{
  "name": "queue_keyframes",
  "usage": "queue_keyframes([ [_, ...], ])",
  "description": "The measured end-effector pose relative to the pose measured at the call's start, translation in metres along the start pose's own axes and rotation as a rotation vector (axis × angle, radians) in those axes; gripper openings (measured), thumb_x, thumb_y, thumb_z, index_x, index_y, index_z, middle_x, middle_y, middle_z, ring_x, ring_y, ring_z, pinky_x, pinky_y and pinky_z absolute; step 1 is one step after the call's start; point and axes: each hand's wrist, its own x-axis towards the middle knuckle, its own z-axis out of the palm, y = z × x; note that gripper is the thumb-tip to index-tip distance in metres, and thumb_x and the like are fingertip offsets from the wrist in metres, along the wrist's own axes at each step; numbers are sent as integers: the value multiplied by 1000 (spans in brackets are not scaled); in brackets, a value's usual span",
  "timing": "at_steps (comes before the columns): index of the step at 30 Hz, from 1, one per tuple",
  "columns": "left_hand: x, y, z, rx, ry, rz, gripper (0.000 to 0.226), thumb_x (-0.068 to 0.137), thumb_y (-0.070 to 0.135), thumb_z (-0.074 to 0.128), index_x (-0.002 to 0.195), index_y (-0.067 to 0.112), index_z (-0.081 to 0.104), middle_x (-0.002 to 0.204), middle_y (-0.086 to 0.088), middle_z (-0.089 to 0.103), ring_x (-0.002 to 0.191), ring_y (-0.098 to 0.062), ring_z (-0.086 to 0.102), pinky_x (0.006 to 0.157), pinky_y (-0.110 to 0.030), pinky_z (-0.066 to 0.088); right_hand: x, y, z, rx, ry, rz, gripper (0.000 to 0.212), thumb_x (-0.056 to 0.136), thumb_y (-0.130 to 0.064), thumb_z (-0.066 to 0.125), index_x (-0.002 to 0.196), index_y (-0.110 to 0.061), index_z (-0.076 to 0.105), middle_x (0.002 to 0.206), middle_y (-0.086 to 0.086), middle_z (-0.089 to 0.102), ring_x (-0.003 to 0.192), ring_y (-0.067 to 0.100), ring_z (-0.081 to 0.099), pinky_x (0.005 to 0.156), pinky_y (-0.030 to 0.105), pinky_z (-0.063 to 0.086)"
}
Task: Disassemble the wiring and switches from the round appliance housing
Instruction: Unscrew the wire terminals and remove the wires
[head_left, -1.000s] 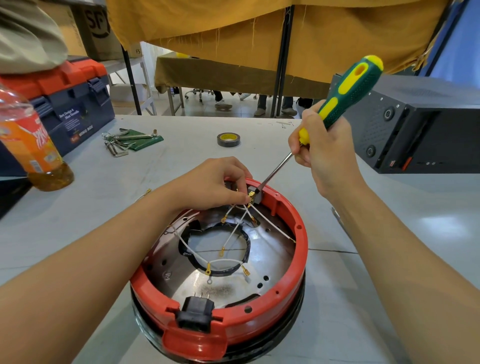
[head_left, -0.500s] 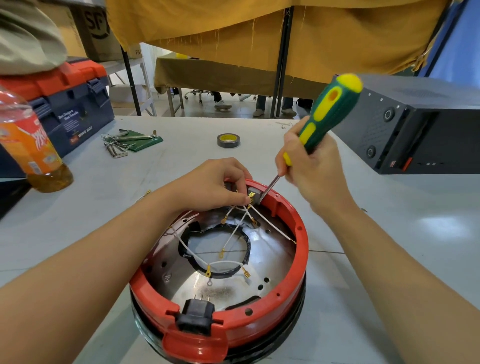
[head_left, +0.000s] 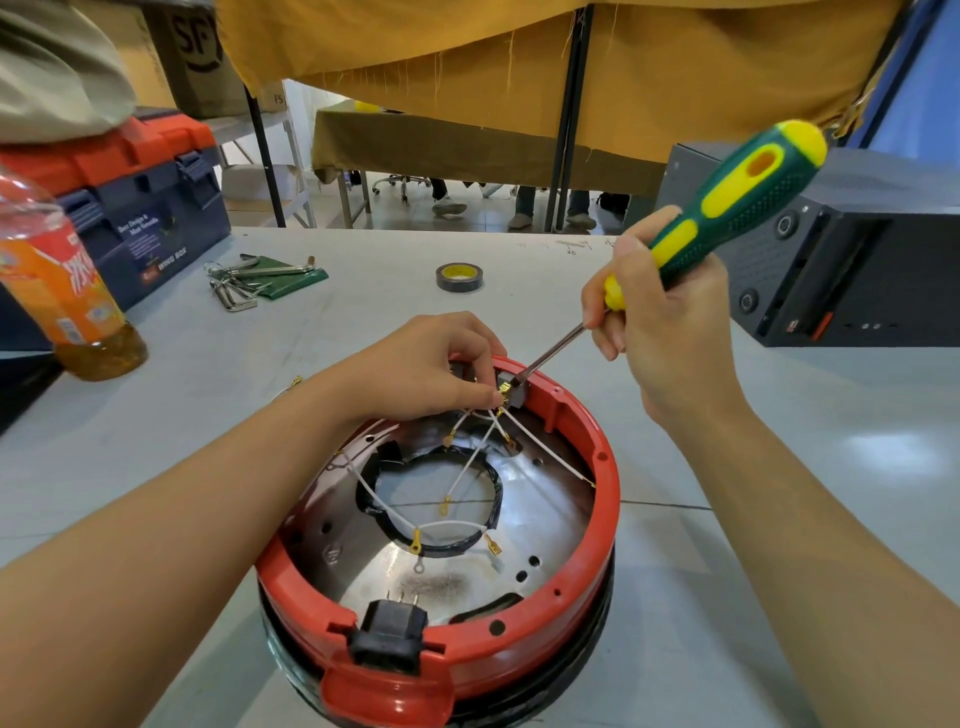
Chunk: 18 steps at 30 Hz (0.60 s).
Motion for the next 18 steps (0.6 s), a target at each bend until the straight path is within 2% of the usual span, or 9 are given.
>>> queue_keyframes([
  [7,1,0,0,6,-3,6,14,78,19,74,66,20,67,112,12,58,92,9,55,68,0,34,-12,-3,5,-19,-65,-98,20,93,-7,44,77,-20,44,54,12,51,37,6,43,41,16,38],
  [10,0,0,0,8,-1,14,14,78,19,74,66,20,67,112,12,58,94,8,55,69,0,34,-11,-1,3,-3,-51,-81,20,93,-7,43,76,-19,43,53,18,48,37,7,42,41,17,39],
  [14,1,-1,0,18,5,28,13,77,17,74,67,19,68,111,12,58,95,5,55,74,-2,37,-5,7,-3,74,76,26,19,93,-11,42,75,-15,40,53,15,45,37,8,40,39,19,37],
  [18,1,-1,0,22,-4,28,13,78,18,74,67,20,67,111,14,57,93,6,55,73,-2,37,0,18,-9,180,146,129,24,98,-6,38,76,-15,38,48,3,45,39,10,38,40,21,37],
])
